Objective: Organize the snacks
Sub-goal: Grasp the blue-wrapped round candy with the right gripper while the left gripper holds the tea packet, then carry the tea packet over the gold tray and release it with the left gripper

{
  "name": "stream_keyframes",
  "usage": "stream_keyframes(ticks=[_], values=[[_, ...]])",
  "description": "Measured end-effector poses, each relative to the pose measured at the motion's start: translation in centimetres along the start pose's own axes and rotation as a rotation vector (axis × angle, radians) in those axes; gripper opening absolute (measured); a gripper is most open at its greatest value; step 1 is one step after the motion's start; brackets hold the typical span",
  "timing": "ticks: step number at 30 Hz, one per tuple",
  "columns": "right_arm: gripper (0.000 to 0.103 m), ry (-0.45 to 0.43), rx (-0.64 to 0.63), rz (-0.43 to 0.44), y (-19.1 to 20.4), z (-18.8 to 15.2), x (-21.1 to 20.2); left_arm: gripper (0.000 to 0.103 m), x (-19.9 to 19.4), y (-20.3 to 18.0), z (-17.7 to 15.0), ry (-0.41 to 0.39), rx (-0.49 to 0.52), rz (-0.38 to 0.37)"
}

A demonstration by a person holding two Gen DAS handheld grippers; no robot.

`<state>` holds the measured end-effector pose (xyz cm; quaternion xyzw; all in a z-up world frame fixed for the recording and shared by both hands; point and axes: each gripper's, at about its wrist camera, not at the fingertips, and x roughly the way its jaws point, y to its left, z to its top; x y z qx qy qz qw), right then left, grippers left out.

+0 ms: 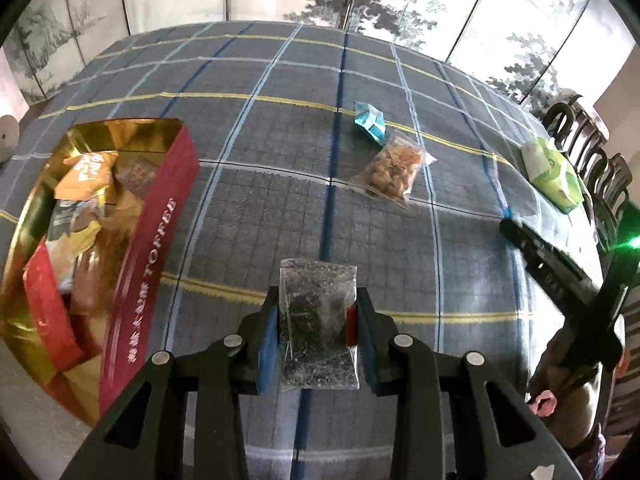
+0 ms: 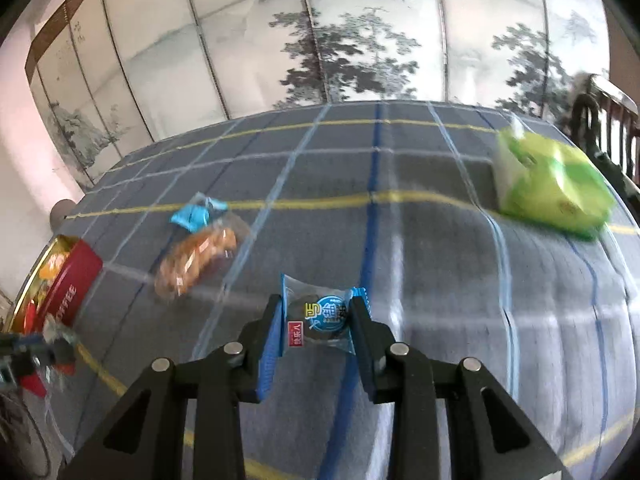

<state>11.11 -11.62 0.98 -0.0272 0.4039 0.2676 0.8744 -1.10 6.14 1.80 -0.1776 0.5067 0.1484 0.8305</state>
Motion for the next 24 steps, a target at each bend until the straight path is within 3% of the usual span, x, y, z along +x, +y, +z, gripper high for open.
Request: stream_keyframes(ticks=[4, 24], values=[[0.033, 0.020, 0.032, -0.016, -0.8, -2.1, -0.4, 0.031, -1.4, 0.1, -0.9, -0.015, 0.006, 0.011], [0.033, 0.029, 0.019, -0.059, -0.5, -1.8, 0.1, 0.031, -6.0, 3.5, -4.0, -0.091, 0.016, 0.078]])
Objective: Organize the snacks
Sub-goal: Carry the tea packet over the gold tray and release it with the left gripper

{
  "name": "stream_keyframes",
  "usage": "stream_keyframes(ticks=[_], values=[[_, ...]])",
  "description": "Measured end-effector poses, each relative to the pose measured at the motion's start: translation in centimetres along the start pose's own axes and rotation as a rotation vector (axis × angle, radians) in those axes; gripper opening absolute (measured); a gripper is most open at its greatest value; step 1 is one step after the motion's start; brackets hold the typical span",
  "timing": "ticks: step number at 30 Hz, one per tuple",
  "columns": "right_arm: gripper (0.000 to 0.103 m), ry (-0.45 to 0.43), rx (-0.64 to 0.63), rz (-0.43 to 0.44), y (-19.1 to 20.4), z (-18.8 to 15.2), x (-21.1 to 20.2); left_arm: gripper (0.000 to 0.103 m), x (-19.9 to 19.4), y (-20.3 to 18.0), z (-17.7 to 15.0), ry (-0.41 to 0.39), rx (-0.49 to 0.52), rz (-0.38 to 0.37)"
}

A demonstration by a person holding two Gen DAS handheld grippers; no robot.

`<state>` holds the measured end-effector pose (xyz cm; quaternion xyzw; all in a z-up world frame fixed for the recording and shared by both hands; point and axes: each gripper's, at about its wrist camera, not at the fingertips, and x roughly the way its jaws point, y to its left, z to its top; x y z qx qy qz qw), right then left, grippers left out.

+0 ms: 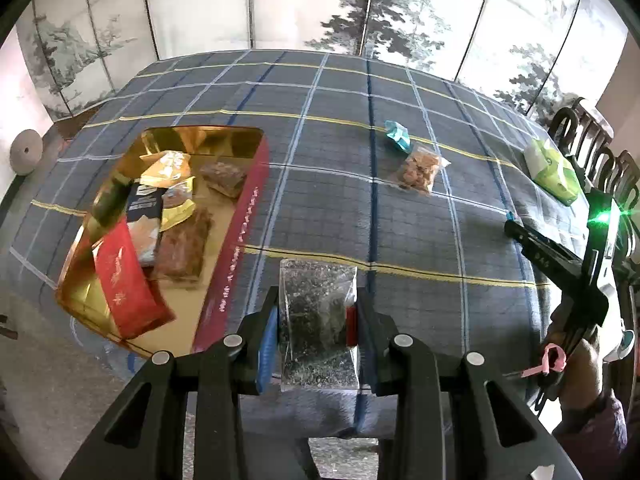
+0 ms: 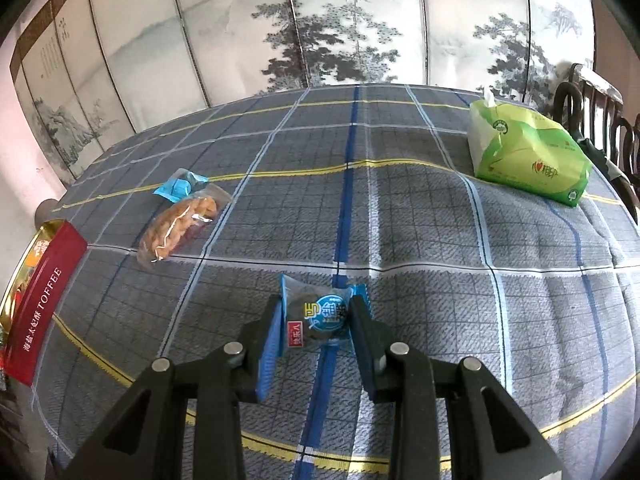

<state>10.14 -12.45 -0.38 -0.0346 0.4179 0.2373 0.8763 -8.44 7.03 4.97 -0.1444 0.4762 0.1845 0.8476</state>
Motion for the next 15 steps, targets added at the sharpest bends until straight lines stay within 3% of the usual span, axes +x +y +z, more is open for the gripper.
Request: stream_keyframes(ticks=[15], values=[[0.033, 0.002, -0.015, -0.023, 0.3, -0.1, 0.1, 0.031, -0.5, 2.8, -0.4, -0.014, -0.019, 0.031]])
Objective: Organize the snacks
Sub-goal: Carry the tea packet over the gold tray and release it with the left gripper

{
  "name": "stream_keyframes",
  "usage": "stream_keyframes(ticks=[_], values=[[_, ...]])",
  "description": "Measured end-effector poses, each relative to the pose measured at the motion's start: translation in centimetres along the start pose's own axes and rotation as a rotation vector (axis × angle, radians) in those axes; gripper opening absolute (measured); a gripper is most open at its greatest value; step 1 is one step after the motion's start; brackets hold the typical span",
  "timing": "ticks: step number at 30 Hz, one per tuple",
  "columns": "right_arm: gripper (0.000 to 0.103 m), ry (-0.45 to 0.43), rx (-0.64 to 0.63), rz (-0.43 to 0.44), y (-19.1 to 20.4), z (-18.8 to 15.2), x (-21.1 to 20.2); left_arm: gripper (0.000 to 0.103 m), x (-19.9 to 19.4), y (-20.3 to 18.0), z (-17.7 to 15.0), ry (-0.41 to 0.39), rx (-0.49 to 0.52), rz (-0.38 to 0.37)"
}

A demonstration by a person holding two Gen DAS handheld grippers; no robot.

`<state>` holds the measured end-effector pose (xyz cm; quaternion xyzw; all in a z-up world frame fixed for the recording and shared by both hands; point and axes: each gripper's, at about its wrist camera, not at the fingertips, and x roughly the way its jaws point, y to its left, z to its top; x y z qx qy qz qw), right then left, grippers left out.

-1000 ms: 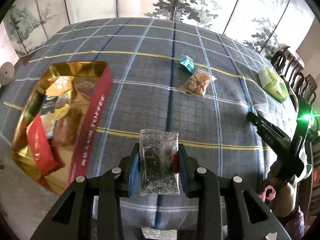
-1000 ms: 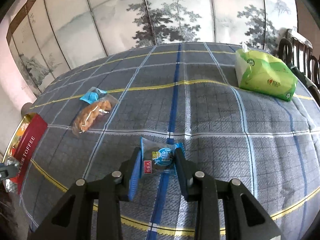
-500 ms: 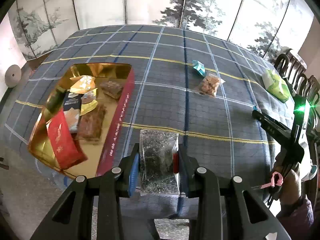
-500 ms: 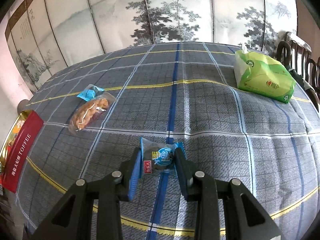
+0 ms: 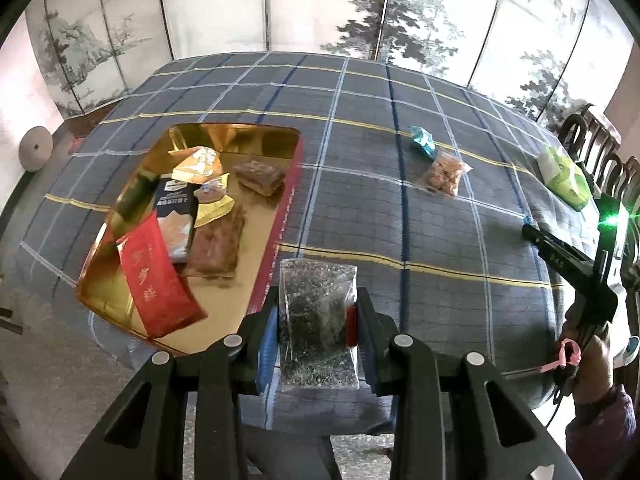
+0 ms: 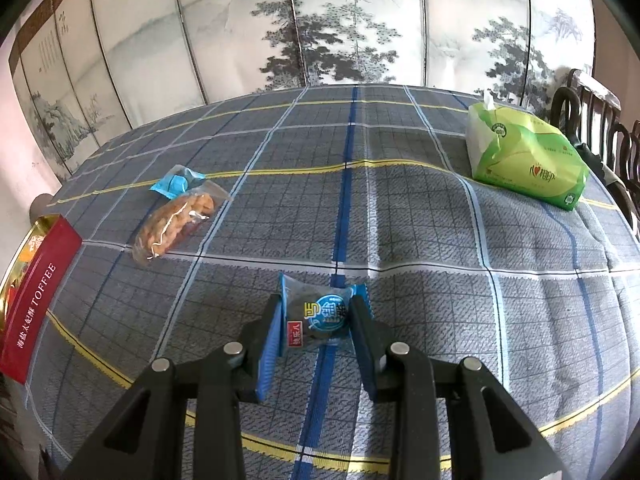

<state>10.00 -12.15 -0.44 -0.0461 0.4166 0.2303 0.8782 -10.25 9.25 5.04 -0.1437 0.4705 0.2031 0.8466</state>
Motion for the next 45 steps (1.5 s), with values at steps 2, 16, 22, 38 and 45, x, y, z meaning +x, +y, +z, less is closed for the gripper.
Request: stream_keyframes(ticks=[2, 16, 22, 38, 45], values=[[0.033, 0.000, -0.002, -0.002, 0.1, 0.0, 0.0, 0.031, 0.0, 0.5, 0.0, 0.001, -0.008, 0.002], [0.034, 0.001, -0.004, -0.005, 0.1, 0.0, 0.1, 0.031, -0.6, 5.5, 1.2, -0.016, -0.084, 0.047], [0.034, 0.001, -0.004, -0.005, 0.1, 0.0, 0.1, 0.031, -0.5, 9.0, 2.4, -0.016, -0.140, 0.088], [0.034, 0.002, -0.003, -0.003, 0.1, 0.0, 0.1, 0.031, 4.0, 10.6, 4.2, 0.072, -0.123, 0.066], [0.035, 0.003, -0.003, -0.003, 0.1, 0.0, 0.2, 0.031, 5.5, 10.1, 4.8, 0.079, -0.086, 0.050]])
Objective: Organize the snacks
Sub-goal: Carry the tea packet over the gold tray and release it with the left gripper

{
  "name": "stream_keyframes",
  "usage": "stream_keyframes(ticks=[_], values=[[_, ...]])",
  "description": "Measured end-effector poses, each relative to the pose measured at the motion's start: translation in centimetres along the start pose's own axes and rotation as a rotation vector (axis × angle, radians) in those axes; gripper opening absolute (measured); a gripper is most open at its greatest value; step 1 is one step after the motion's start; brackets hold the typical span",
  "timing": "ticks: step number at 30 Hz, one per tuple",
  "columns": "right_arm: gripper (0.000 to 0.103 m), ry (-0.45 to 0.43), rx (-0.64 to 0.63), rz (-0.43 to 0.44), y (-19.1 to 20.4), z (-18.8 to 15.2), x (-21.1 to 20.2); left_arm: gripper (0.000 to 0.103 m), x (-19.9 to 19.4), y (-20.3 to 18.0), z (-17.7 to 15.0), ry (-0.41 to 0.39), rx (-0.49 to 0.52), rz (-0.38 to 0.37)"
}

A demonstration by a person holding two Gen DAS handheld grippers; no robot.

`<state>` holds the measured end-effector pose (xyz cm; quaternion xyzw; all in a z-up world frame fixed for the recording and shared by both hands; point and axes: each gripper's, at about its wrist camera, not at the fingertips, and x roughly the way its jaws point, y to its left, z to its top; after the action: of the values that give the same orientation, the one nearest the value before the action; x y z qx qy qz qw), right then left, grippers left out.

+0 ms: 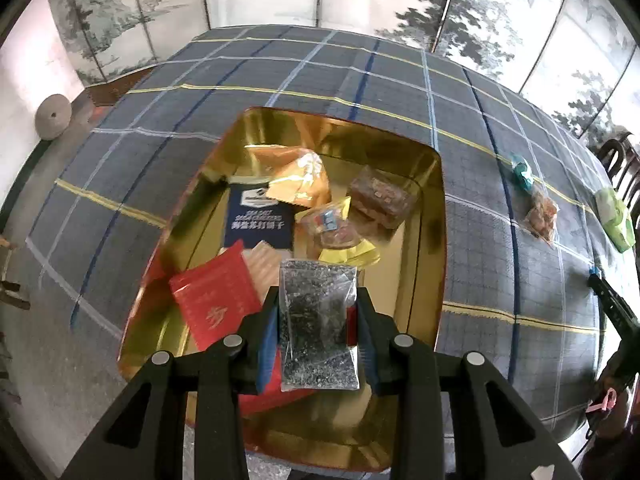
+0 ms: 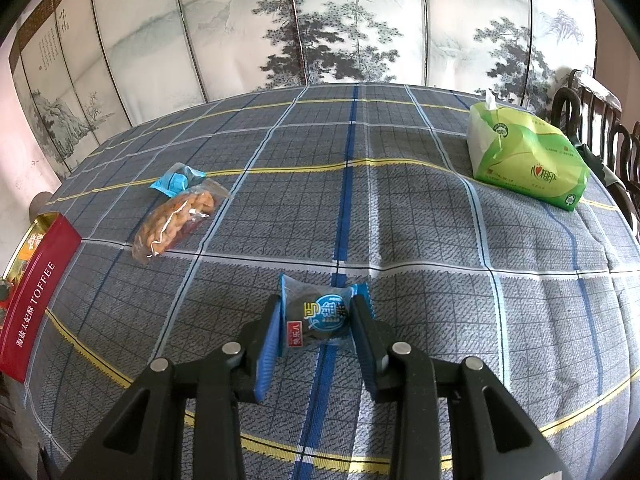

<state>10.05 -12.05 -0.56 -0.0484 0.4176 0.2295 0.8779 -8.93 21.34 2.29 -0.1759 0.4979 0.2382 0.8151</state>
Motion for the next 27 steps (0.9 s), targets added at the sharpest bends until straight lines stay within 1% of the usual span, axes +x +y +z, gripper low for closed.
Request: stream_keyframes(ticks=[9, 12, 14, 15, 16, 18, 20, 22, 27], values=[[0.035, 0.000, 0.000, 0.000, 0.0, 0.0, 0.0, 0.032, 1.2, -0.8, 1.0, 0.011, 0.045, -0.030], [0.035, 0.001, 0.000, 0.000, 0.0, 0.0, 0.0, 0.033, 1.1, -1.2, 1.2, -0.004, 0.051, -0.038], [0.035, 0.002, 0.000, 0.001, 0.0, 0.0, 0.1, 0.042, 0.9, -1.4, 1.5, -0.017, 0.059, -0.032], [0.035, 0.002, 0.000, 0.001, 0.0, 0.0, 0.0, 0.051, 0.7, -1.5, 1.6, -0.030, 0.063, -0.032], [0.035, 0.002, 0.000, 0.001, 0.0, 0.0, 0.0, 0.056, 0.4, -1.6, 1.8, -0.047, 0.066, -0.025], [0.035, 0.002, -0.001, 0.001, 0.0, 0.0, 0.0, 0.057, 0.0, -1.7, 2.0, -0.067, 0.071, -0.012], [0.035, 0.002, 0.000, 0.001, 0.0, 0.0, 0.0, 0.058, -0.4, -1.5, 2.1, -0.076, 0.060, -0.024], [0.035, 0.002, -0.001, 0.001, 0.0, 0.0, 0.1, 0.062, -0.8, -1.2, 2.0, -0.082, 0.041, -0.026], [0.035, 0.002, -0.001, 0.001, 0.0, 0.0, 0.0, 0.062, -1.7, -0.2, 0.8, -0.101, -0.001, -0.009]])
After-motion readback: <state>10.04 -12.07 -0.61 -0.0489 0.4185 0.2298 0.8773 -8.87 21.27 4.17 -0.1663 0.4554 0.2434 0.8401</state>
